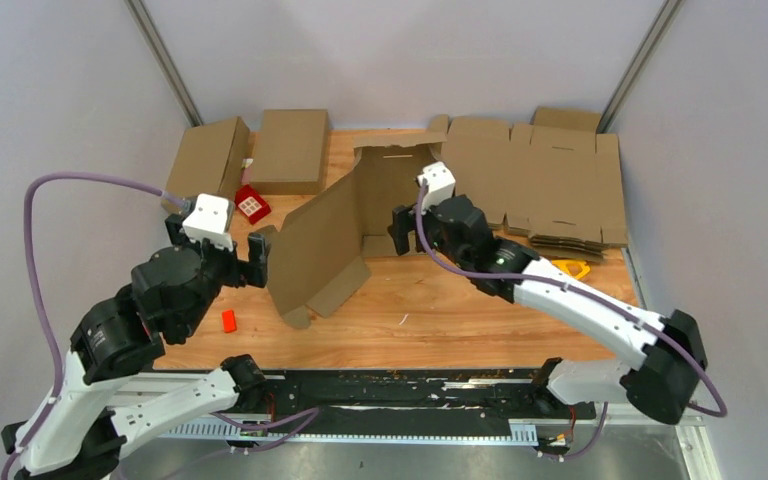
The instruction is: Fold the paper box
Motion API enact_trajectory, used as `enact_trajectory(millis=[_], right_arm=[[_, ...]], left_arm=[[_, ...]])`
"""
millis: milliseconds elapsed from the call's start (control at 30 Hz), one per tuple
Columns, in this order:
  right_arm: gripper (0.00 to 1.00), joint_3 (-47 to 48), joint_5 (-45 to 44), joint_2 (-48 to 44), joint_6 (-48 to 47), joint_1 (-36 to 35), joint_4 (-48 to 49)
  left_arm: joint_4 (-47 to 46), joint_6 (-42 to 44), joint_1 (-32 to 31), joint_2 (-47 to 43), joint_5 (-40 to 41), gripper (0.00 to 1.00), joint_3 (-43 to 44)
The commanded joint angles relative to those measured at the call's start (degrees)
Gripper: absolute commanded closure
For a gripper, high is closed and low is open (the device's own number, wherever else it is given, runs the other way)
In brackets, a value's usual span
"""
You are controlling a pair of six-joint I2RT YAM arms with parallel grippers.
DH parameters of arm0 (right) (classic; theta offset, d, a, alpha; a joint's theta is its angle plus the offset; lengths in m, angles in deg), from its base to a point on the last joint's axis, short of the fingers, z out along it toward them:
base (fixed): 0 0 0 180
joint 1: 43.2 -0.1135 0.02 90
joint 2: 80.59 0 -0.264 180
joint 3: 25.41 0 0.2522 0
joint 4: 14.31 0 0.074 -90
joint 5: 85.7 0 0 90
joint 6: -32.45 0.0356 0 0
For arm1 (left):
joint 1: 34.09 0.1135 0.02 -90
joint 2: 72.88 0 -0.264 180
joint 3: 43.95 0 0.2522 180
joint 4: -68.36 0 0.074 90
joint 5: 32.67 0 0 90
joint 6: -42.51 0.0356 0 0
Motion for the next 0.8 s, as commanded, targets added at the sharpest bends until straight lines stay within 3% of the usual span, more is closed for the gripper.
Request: enact_trajectory(millis=[0, 167, 367, 600, 767], right_arm=[[0.17, -4.3, -0.4, -8.7, -1.4, 0.4, -7.0], [0.11, -10.0, -8.0, -16.8, 2.7, 4.4, -8.7], [0.14, -15.1, 7.5, -16.8, 9.9, 19.0, -2.8], [0.17, -13.0, 13.4, -9.9, 10.2, 21.5, -0.3], [0.18, -14.7, 13.5, -9.8, 10.1, 21.4, 2.0]], left_arm=[[1.3, -6.1, -0.1, -2.9, 0.5, 0.0, -5.5], [-1.2, -10.7, -0.1, -6.4, -0.5, 0.0, -12.9], [-5.2, -15.7, -0.1, -9.8, 0.2, 0.05, -21.4], [-10.8, -17.7, -0.1, -13.2, 3.3, 0.13, -30.2], [-10.9, -19.1, 0.1, -10.5, 8.2, 0.08, -30.8]])
